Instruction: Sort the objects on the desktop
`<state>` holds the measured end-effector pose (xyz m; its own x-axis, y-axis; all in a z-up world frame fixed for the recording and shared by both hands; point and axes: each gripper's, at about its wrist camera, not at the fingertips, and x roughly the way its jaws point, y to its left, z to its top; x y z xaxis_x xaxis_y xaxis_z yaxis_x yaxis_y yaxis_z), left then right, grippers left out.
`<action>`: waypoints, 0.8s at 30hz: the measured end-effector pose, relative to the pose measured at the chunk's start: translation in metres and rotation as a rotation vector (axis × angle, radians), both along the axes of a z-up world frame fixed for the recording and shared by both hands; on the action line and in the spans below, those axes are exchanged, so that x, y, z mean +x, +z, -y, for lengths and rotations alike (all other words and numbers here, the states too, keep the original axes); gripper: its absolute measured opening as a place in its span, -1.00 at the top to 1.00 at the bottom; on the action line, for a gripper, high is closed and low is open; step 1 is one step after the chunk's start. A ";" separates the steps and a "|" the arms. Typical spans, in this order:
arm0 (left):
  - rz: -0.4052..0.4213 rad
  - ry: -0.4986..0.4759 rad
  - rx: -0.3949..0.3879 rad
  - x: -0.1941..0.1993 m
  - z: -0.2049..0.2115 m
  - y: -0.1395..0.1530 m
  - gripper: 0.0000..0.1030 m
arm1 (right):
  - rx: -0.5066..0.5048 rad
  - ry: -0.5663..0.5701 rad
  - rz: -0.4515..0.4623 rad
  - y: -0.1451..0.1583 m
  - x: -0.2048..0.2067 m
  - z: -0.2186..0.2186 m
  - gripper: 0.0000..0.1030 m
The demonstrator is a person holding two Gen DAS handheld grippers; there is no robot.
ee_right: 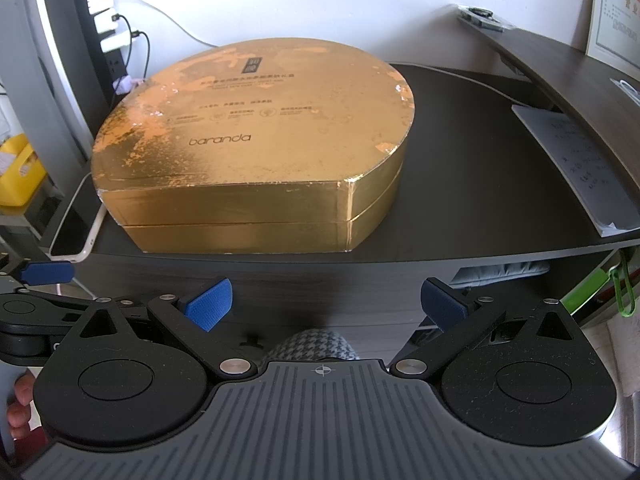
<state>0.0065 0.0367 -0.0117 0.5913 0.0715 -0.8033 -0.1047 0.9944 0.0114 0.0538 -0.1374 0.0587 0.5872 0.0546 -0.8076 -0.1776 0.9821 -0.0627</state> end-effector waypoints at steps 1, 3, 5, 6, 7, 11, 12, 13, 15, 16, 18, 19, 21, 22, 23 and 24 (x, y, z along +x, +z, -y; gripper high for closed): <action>0.000 0.000 0.000 0.000 0.000 0.000 -0.99 | 0.000 0.000 0.000 0.000 0.000 0.000 -1.00; -0.001 0.000 0.000 0.000 0.000 0.000 -0.99 | 0.000 -0.001 0.000 0.000 0.000 0.000 -1.00; -0.001 0.000 0.000 0.000 0.000 0.000 -0.99 | 0.001 -0.002 -0.001 0.000 0.000 0.000 -1.00; -0.001 0.000 0.000 0.000 0.000 0.000 -0.99 | 0.001 -0.002 -0.001 0.000 0.000 0.000 -1.00; -0.002 0.000 -0.001 0.000 0.000 0.000 -0.99 | 0.001 -0.002 -0.001 0.000 0.000 0.000 -1.00; -0.002 0.000 -0.002 0.000 -0.001 -0.001 -0.99 | 0.001 -0.002 -0.002 0.000 0.000 0.000 -1.00; -0.002 0.001 -0.002 -0.001 -0.001 -0.001 -0.99 | 0.002 -0.002 -0.002 0.000 0.000 0.000 -1.00; -0.001 0.001 -0.002 -0.001 -0.001 -0.001 -0.99 | 0.002 -0.002 -0.001 -0.001 -0.001 0.000 -1.00; 0.000 0.001 -0.002 -0.001 -0.001 -0.001 -0.99 | 0.001 -0.002 0.000 -0.001 -0.001 0.000 -1.00; 0.000 0.001 -0.003 -0.001 -0.001 -0.001 -0.99 | 0.002 -0.002 0.000 -0.001 -0.001 0.000 -1.00; 0.000 0.002 -0.003 -0.001 -0.001 -0.001 -0.99 | 0.002 -0.002 0.000 -0.001 -0.001 0.000 -1.00; 0.000 0.002 -0.003 -0.001 -0.001 -0.001 -0.99 | 0.002 -0.002 0.000 -0.001 -0.001 0.000 -1.00; 0.000 0.002 -0.003 -0.001 -0.001 -0.001 -0.99 | 0.002 -0.002 0.000 -0.001 -0.002 0.000 -1.00; 0.001 0.002 -0.003 -0.002 -0.001 -0.001 -0.99 | 0.002 -0.002 0.000 -0.001 -0.002 0.000 -1.00; 0.001 0.002 -0.003 -0.002 -0.001 -0.001 -0.99 | 0.003 -0.002 0.001 -0.001 -0.002 0.000 -1.00; 0.001 0.002 -0.003 -0.002 -0.001 -0.001 -0.99 | 0.003 -0.002 0.001 -0.001 -0.002 0.001 -1.00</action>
<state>0.0049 0.0376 -0.0124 0.5923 0.0702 -0.8027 -0.1069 0.9942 0.0082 0.0520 -0.1380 0.0579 0.5877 0.0557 -0.8071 -0.1754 0.9827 -0.0600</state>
